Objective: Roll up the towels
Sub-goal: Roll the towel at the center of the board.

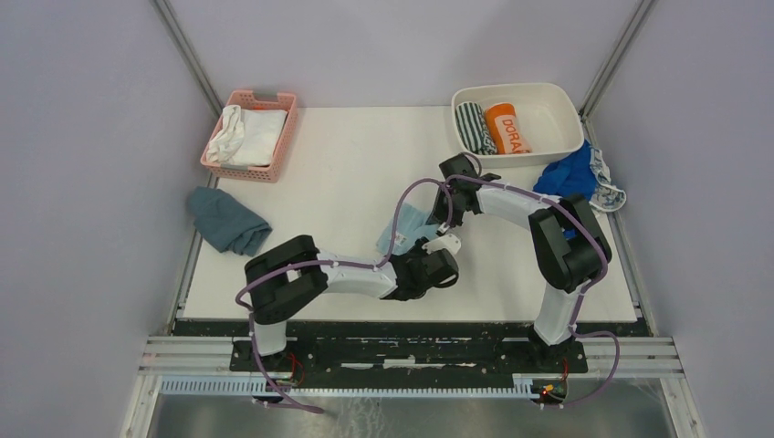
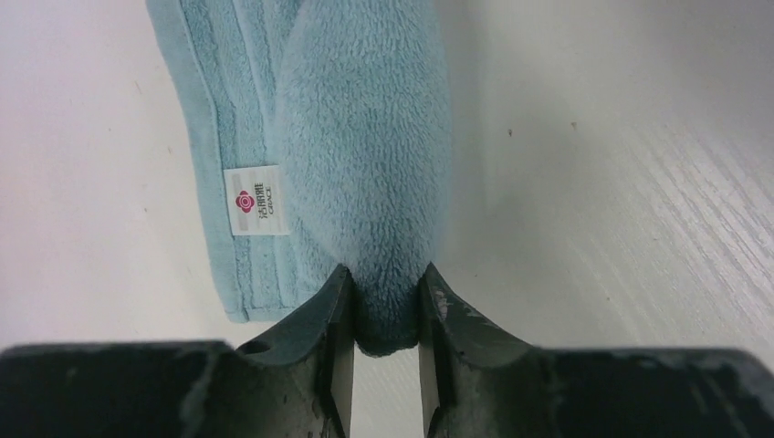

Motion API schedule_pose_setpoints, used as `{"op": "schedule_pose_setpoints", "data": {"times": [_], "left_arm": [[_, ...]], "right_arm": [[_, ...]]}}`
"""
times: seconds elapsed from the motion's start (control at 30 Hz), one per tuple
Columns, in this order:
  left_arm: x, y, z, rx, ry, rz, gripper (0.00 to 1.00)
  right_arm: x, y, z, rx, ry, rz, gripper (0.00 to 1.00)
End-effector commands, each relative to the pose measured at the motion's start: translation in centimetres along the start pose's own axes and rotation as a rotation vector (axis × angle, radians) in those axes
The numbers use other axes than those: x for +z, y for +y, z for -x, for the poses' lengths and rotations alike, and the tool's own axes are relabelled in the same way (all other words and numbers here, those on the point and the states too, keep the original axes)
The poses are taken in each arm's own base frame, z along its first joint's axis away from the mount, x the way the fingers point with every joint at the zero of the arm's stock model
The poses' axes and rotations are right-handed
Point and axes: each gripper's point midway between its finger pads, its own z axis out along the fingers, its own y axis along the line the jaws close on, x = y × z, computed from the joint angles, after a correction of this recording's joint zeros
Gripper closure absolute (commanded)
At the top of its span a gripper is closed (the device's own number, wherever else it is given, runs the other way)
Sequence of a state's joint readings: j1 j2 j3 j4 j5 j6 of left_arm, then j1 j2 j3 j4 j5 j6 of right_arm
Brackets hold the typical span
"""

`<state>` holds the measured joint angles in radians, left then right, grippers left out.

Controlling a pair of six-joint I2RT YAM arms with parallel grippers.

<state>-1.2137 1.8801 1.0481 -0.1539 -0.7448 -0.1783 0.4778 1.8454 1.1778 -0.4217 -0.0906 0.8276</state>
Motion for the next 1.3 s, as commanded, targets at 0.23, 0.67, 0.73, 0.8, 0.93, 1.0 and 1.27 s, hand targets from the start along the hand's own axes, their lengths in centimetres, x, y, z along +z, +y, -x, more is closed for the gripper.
{"op": "schedule_pose_setpoints", "data": {"times": [0.23, 0.67, 0.73, 0.8, 0.93, 1.0, 1.27], "left_arm": [[-0.6, 0.1, 0.1, -0.459, 0.034, -0.518, 0.82], [-0.3, 0.8, 0.2, -0.942, 0.145, -0.955, 0.84], [-0.4, 0.7, 0.0, -0.978, 0.158, -0.99, 0.84], [-0.3, 0.7, -0.1, -1.012, 0.164, -1.009, 0.84], [0.1, 0.9, -1.0, -1.059, 0.193, -1.004, 0.84], [0.2, 0.8, -1.2, -1.073, 0.208, -1.001, 0.81], [0.2, 3.2, -1.2, -0.996, 0.206, -0.809, 0.58]], "right_arm": [[-3.3, 4.0, 2.2, -0.037, -0.115, 0.313, 0.45], [-1.7, 5.0, 1.8, 0.057, -0.106, 0.453, 0.28], [-1.3, 4.9, 1.8, 0.055, -0.099, 0.446, 0.27], [-0.8, 4.9, 1.7, 0.057, -0.085, 0.445, 0.28], [0.7, 4.1, 1.1, 0.071, -0.051, 0.408, 0.33], [1.5, 3.3, 0.5, 0.069, -0.029, 0.373, 0.4], [1.7, 0.4, -0.1, -0.024, -0.037, 0.131, 0.7]]}}
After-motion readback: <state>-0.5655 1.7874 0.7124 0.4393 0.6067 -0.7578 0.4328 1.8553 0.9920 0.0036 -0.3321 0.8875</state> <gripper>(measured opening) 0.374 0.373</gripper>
